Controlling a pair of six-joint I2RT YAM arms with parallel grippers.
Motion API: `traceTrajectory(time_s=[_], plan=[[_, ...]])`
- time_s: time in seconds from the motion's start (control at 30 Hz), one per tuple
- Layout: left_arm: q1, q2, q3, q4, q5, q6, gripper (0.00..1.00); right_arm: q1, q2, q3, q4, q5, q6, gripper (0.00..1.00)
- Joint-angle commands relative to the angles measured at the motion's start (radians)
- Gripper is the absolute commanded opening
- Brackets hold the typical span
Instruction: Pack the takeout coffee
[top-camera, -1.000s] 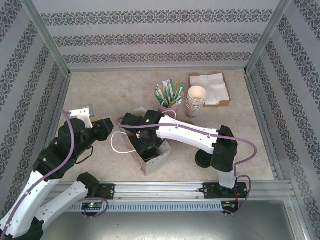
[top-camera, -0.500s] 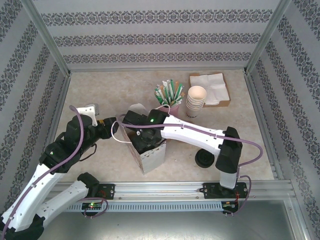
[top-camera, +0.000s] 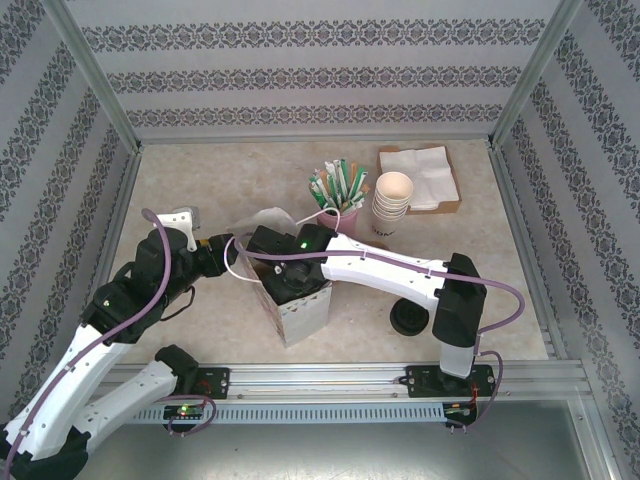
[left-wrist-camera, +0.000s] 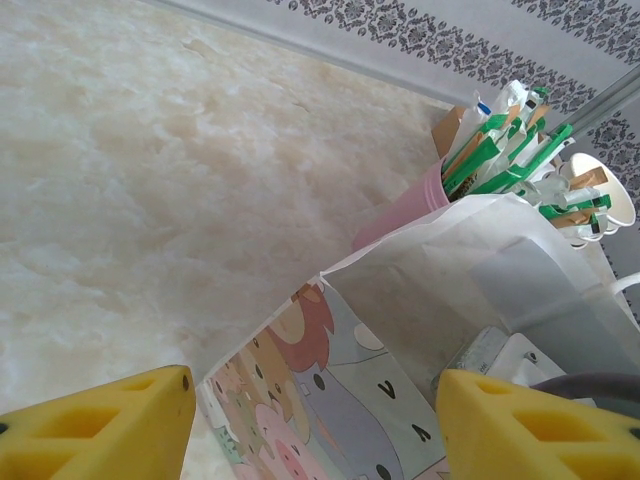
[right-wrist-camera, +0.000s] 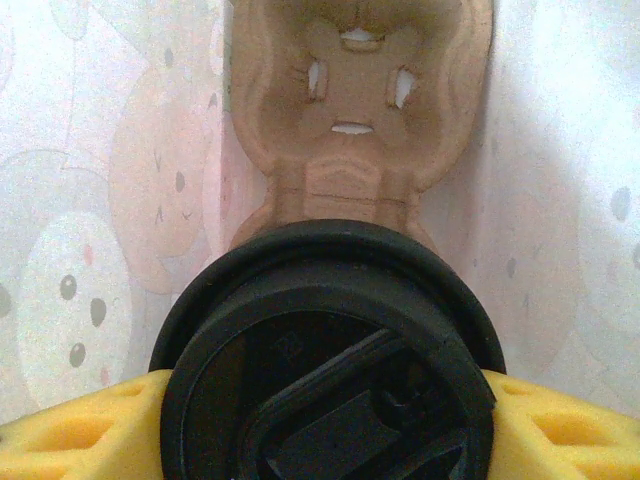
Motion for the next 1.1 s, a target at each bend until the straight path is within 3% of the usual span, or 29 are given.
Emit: traceTrajectory(time_s=[0.0, 0.8, 1.07], plan=[[0.003, 0.004, -0.001, -0.008, -0.017, 0.015, 0.66, 0.009, 0.029, -0.018, 0.017, -0.023, -0.009, 0.52], [0.004, 0.019, 0.0, -0.008, -0.017, 0.012, 0.62, 0.05, 0.1, -0.111, -0.025, -0.049, -0.011, 0.51], [0.003, 0.019, -0.002, -0.008, -0.018, 0.008, 0.62, 0.051, 0.13, -0.181, 0.031, -0.137, 0.011, 0.51]])
